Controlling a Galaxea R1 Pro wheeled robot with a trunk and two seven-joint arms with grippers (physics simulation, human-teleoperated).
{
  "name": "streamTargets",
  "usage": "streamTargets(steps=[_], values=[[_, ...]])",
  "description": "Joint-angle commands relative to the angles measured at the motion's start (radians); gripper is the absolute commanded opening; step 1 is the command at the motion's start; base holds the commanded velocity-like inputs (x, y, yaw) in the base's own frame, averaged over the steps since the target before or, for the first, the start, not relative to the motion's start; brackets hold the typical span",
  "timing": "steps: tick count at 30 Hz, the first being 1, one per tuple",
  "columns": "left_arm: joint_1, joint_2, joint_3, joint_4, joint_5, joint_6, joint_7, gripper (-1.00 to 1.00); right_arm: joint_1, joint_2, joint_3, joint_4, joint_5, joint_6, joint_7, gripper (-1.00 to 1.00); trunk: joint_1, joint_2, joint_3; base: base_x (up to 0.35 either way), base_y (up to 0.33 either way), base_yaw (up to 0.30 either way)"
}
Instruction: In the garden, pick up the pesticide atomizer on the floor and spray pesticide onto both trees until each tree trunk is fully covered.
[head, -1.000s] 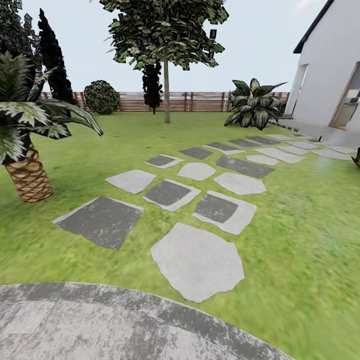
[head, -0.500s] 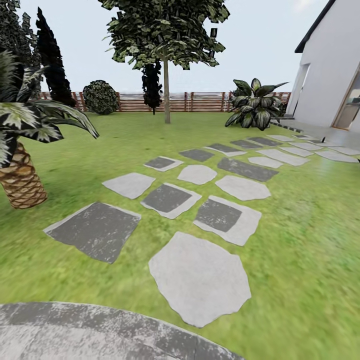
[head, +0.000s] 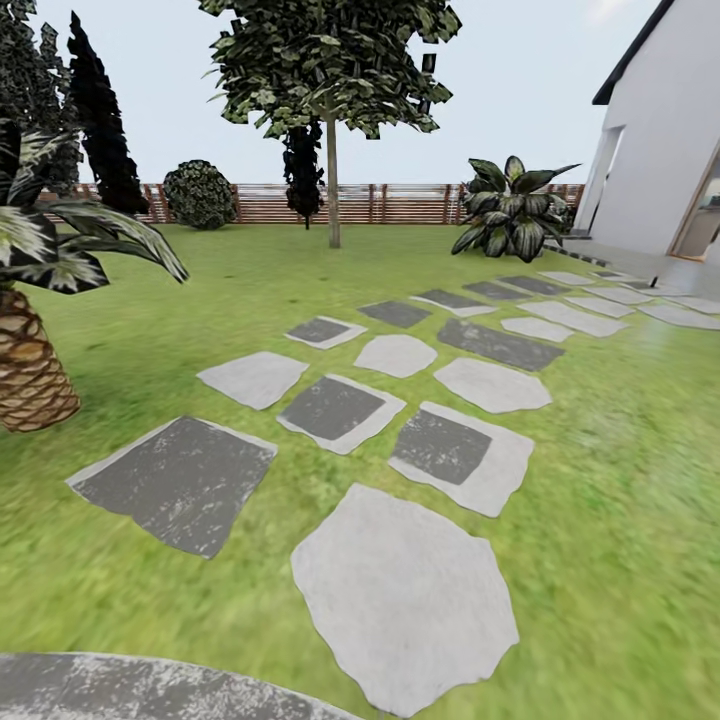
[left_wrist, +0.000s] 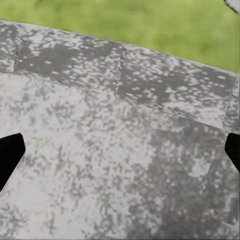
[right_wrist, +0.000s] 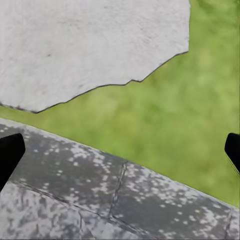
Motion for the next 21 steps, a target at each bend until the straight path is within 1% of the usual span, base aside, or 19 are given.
streamTargets(steps=[1,21], values=[[0.0,0.0,0.0,0.0,0.0,0.0,0.0,1.0,0.0,0.0,0.0,0.0,0.0,0.0,0.0,1.0,0.0,0.0,0.0,0.34,0.0,0.0],[0.0,0.0,0.0,0.0,0.0,0.0,0.0,1.0,0.0,0.0,0.0,0.0,0.0,0.0,0.0,1.0,0.0,0.0,0.0,0.34,0.0,0.0]])
